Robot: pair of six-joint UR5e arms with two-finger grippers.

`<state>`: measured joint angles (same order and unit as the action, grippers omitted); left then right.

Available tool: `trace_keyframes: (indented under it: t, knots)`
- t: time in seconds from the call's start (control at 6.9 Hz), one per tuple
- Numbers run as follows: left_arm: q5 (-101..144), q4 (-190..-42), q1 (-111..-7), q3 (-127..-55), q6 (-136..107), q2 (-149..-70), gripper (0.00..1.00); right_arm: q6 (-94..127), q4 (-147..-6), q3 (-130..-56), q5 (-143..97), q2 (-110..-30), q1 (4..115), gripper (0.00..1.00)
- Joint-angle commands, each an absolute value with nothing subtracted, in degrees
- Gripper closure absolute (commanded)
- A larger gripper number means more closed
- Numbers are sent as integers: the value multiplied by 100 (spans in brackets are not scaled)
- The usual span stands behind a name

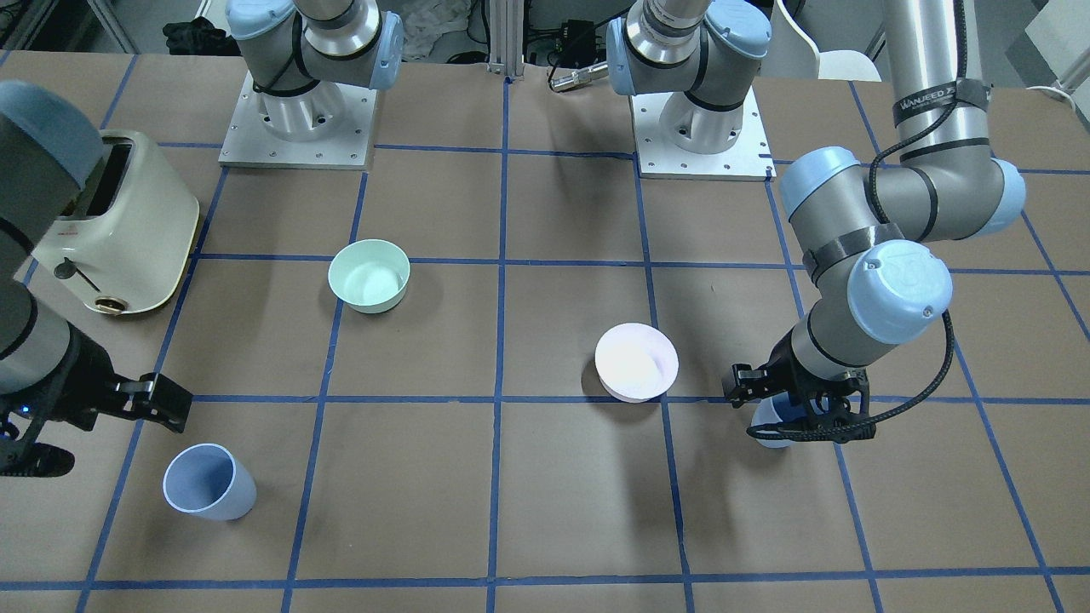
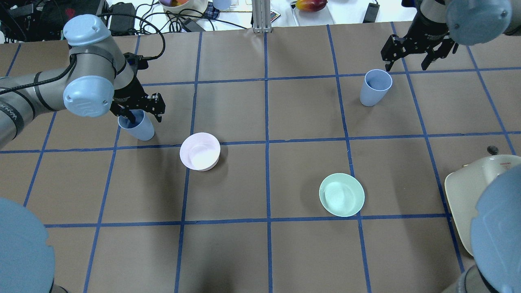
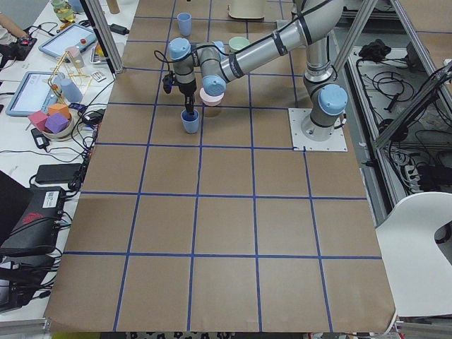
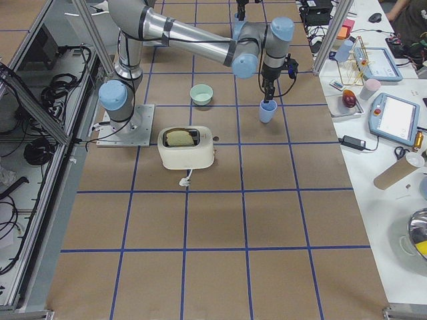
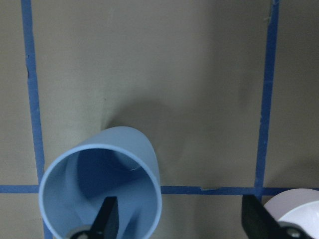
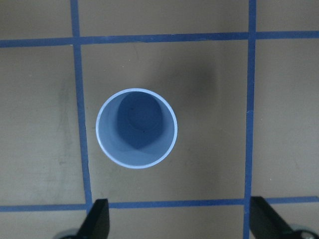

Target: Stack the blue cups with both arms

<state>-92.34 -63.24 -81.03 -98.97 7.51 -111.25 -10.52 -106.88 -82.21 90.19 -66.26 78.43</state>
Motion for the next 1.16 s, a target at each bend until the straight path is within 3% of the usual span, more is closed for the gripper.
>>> trace_keyframes:
  t: [0.0, 0.43, 0.72, 0.87, 1.01]
  knots:
    - [-9325, -6302, -8095, -9940, 782, -11162, 100, -1081, -11266, -8200, 8983, -6023, 7796, 0]
    - [-9308, -6206, -8182, -9748, 932, -11162, 100, -1020, -11347, -8156, 8587, -5801, 7796, 3]
    - [-9220, -6641, -8829, -8673, 661, -11284, 100, -1020, -11294, -8200, 8604, -5792, 7796, 7]
    - [-9202, -6792, -9138, -8170, 155, -11477, 100, -1028, -11303, -8209, 8604, -5766, 7796, 24]
    - [-9133, -6785, -9419, -7921, -207, -11713, 100, -1028, -11294, -8209, 8613, -5731, 7796, 54]
